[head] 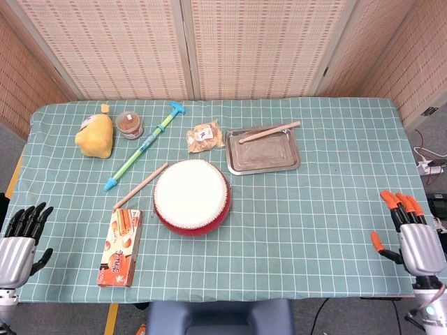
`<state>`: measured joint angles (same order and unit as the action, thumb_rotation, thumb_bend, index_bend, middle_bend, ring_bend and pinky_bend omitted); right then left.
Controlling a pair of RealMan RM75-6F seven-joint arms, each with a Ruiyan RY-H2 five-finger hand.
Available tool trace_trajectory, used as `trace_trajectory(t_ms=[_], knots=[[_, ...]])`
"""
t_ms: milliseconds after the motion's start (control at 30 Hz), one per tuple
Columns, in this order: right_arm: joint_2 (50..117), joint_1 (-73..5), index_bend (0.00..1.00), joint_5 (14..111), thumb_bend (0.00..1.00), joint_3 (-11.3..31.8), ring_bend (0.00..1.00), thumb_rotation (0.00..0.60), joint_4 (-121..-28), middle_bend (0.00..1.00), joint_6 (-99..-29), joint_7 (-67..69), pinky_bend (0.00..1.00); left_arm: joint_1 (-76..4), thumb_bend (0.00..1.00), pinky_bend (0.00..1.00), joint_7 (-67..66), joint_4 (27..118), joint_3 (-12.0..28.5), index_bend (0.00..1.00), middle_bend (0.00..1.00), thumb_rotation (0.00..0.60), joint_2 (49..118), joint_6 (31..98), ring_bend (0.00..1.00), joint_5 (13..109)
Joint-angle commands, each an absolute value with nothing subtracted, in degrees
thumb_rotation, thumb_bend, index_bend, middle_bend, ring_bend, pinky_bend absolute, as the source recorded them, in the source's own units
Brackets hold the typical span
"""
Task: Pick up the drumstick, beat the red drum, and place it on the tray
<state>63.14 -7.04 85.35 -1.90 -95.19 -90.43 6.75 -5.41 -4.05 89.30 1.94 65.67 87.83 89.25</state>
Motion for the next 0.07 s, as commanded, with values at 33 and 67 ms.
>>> trace_trajectory(t_ms=[33,67], knots=[[63.2,-4.8,0.00,88.0,0.40,-3.4,0.00,0.600,-95.3,0.07,-92.6,8.0,0.00,-5.2,0.26,0.00,-4.2,89.5,1.9,0.00,0.00,0.600,65.7,88.1,0.00,89.3],[63.1,-4.4,0.00,88.4,0.40,-3.5,0.00,0.600,-95.4,0.07,-93.0,8.1,0.00,-5.2,0.25,0.00,-4.2,89.5,1.9,0.00,0.00,0.600,65.7,88.1,0.00,89.4]])
